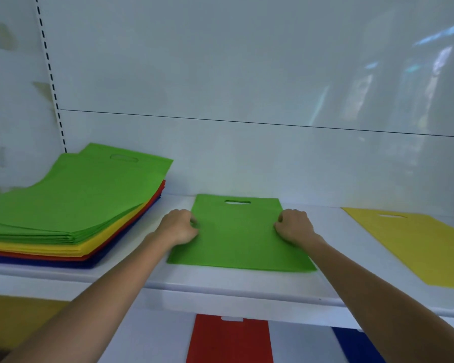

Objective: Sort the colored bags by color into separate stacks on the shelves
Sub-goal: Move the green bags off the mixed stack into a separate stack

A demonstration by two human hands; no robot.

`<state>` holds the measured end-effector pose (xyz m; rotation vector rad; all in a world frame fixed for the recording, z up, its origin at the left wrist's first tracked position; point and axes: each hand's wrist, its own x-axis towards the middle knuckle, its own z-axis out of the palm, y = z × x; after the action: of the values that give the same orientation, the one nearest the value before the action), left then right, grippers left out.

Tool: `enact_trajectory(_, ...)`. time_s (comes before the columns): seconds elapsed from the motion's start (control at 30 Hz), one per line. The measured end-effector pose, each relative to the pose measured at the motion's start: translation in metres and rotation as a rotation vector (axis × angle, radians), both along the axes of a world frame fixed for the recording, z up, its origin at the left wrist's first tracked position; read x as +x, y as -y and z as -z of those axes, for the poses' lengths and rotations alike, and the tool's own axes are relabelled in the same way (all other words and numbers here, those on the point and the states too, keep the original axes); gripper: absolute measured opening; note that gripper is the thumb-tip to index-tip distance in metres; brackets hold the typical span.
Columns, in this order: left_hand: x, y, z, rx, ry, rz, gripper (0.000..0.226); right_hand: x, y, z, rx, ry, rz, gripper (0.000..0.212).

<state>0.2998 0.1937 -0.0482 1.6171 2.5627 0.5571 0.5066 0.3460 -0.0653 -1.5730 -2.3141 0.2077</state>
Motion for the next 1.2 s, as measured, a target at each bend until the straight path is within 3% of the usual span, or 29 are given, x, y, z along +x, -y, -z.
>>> enact_trajectory(0.13,-0.01,-0.001,-0.019,0.063,-0.003,0.014,0.037,-0.009,0.004,-0.014,0.051,-0.016,0.026,0.017)
enact_trajectory(0.23,-0.026,0.002,-0.056,0.227,-0.003,0.067,0.036,-0.032,0.01,-0.036,0.124,-0.091,-0.02,0.032)
enact_trajectory(0.4,-0.073,0.036,-0.116,0.419,0.052,0.132,0.028,-0.092,0.039,-0.074,0.178,-0.187,-0.12,0.032)
enact_trajectory(0.57,-0.181,0.089,-0.102,0.302,-0.019,-0.071,0.032,-0.164,0.075,-0.09,0.192,-0.112,-0.175,0.033)
enact_trajectory(0.7,-0.256,0.133,-0.071,0.105,-0.003,-0.27,0.043,-0.218,0.104,-0.081,0.081,-0.036,-0.232,0.037)
enact_trajectory(0.83,-0.295,0.161,-0.061,-0.034,0.045,-0.335,0.041,-0.254,0.11,-0.068,-0.098,-0.203,-0.242,0.033)
enact_trajectory(0.9,-0.306,0.165,-0.058,0.008,0.065,-0.309,0.042,-0.267,0.112,-0.065,-0.106,-0.295,-0.201,0.027)
enact_trajectory(1.1,-0.308,0.162,-0.05,0.281,0.073,-0.301,0.016,-0.285,0.122,-0.059,0.062,-0.432,-0.075,0.02)
enact_trajectory(1.2,-0.303,0.16,-0.05,0.301,0.012,-0.305,0.007,-0.291,0.12,-0.063,0.14,-0.5,-0.062,0.015)
